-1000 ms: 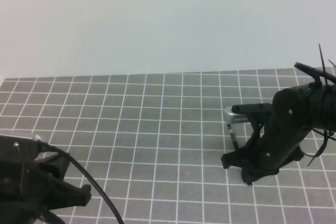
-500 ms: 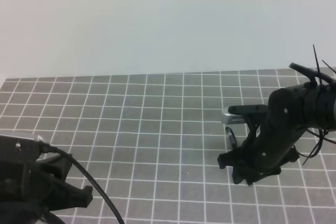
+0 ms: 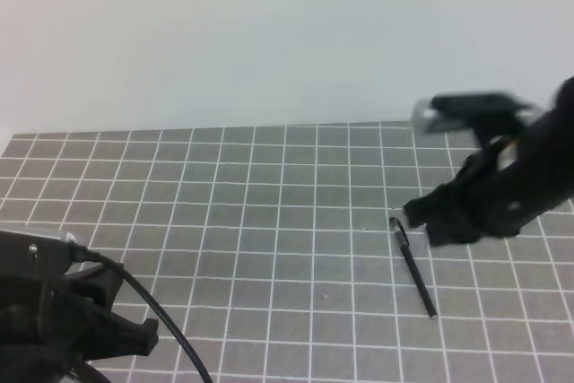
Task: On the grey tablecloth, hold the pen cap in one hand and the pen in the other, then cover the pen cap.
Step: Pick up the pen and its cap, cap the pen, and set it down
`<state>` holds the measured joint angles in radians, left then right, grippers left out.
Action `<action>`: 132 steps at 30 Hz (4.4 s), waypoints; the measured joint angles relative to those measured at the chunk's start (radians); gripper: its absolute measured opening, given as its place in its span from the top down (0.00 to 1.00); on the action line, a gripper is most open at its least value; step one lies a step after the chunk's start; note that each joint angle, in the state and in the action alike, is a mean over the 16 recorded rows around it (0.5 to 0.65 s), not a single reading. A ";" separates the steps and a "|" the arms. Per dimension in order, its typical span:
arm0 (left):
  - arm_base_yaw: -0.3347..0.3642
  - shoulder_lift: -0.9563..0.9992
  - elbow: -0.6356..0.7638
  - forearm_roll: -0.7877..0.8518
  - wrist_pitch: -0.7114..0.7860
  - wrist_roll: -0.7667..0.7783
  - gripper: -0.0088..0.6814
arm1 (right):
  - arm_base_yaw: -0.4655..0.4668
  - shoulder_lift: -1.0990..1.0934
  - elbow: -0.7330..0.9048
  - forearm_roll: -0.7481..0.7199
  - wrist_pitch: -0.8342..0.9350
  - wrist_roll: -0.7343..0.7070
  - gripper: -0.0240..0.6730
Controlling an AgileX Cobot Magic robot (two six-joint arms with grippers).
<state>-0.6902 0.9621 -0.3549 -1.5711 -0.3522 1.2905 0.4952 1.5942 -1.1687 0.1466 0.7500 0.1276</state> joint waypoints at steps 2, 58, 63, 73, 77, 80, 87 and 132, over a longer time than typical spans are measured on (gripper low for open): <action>0.000 0.000 0.000 0.000 0.000 0.001 0.99 | 0.000 -0.064 0.000 0.003 0.026 -0.010 0.83; 0.000 0.001 0.000 0.000 0.087 0.006 0.99 | -0.538 -1.619 1.160 -0.397 -0.604 -0.048 0.97; 0.000 0.002 0.000 0.000 0.087 0.007 0.99 | -0.538 -1.619 1.197 -0.357 -0.545 -0.066 0.97; 0.000 0.002 0.000 0.000 0.109 0.011 0.99 | -0.538 -1.619 1.202 -0.291 -0.449 -0.121 0.97; 0.000 0.002 0.000 0.000 0.129 0.011 0.99 | -0.538 -1.619 1.202 -0.289 -0.450 -0.134 0.97; 0.000 0.003 0.000 0.000 0.144 0.010 0.99 | -0.538 -1.619 1.202 -0.289 -0.452 -0.136 0.97; 0.000 0.006 0.000 0.000 0.165 0.006 0.99 | -0.538 -1.619 1.202 -0.289 -0.452 -0.134 0.97; 0.723 -0.822 0.122 -0.065 0.280 0.179 0.99 | -0.538 -1.619 1.202 -0.289 -0.441 -0.128 0.97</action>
<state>0.0323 0.1397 -0.2332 -1.6365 -0.0720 1.4694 -0.0431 -0.0245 0.0336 -0.1423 0.3087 0.0000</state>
